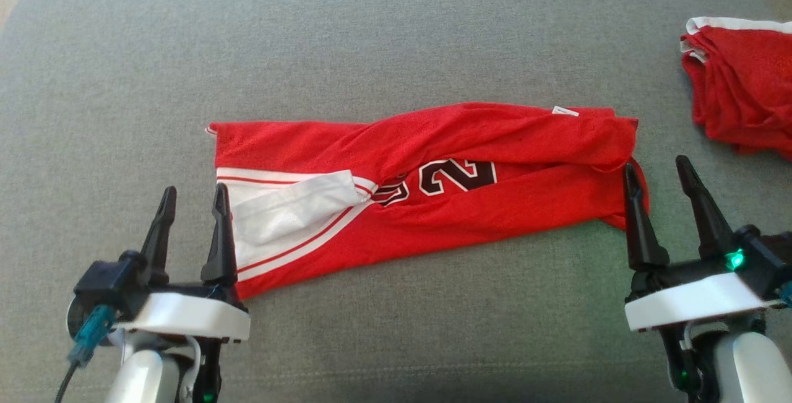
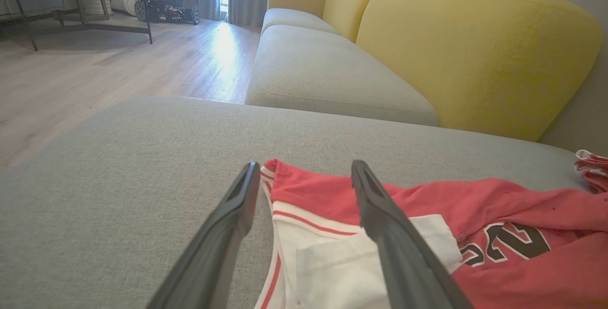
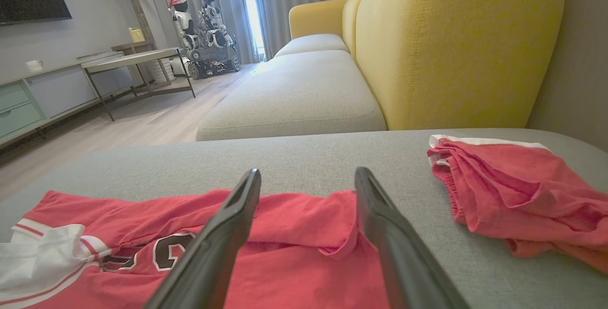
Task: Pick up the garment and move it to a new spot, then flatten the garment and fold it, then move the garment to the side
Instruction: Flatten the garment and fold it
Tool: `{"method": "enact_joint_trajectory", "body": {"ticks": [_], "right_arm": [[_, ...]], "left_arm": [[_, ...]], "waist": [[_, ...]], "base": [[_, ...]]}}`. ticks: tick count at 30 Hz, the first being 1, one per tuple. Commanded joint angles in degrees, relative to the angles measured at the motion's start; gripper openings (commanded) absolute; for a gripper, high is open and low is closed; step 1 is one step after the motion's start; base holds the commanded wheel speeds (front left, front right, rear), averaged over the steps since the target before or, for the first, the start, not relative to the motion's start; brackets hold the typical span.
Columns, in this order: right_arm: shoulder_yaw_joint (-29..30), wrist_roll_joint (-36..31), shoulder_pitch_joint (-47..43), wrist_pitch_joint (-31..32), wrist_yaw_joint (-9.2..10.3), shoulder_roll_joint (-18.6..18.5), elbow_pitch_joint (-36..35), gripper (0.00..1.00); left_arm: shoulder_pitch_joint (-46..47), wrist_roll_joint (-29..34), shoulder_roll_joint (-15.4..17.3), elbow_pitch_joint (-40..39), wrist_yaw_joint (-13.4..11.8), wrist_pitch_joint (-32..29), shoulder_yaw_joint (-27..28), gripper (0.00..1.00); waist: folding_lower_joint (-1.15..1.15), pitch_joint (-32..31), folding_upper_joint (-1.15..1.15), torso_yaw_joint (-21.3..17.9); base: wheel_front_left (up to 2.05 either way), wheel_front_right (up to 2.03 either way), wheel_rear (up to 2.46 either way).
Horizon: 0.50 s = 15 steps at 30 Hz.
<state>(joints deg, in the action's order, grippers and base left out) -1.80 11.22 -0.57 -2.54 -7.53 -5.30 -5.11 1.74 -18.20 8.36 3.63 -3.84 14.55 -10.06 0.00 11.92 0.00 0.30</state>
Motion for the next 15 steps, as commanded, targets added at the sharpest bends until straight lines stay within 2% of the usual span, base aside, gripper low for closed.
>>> {"method": "enact_joint_trajectory", "body": {"ticks": [1, 9, 15], "right_arm": [[-1.03, 0.57, 1.08, -0.01, 0.04, 0.09, -1.73, 1.0], [4.83, 1.45, 6.29, 2.06, 0.04, -0.81, 2.44, 1.0], [7.31, 1.91, 14.47, 4.46, 0.04, -1.82, 9.78, 1.0]], "left_arm": [[1.75, 0.46, 0.05, -1.53, 0.3, 0.44, 2.64, 1.0], [4.08, 2.04, -1.26, -1.45, 2.02, 0.44, 2.53, 1.0], [7.06, 3.01, -2.4, -1.23, 3.69, 0.44, 1.88, 1.0]], "waist": [[0.0, 0.09, 0.0, 0.09], [0.0, 2.84, 0.0, 1.86], [0.0, 6.55, 0.0, 3.54]], "base": [[0.0, 0.0, 0.0], [0.0, 0.0, 0.0], [0.0, 0.0, 0.0]]}}
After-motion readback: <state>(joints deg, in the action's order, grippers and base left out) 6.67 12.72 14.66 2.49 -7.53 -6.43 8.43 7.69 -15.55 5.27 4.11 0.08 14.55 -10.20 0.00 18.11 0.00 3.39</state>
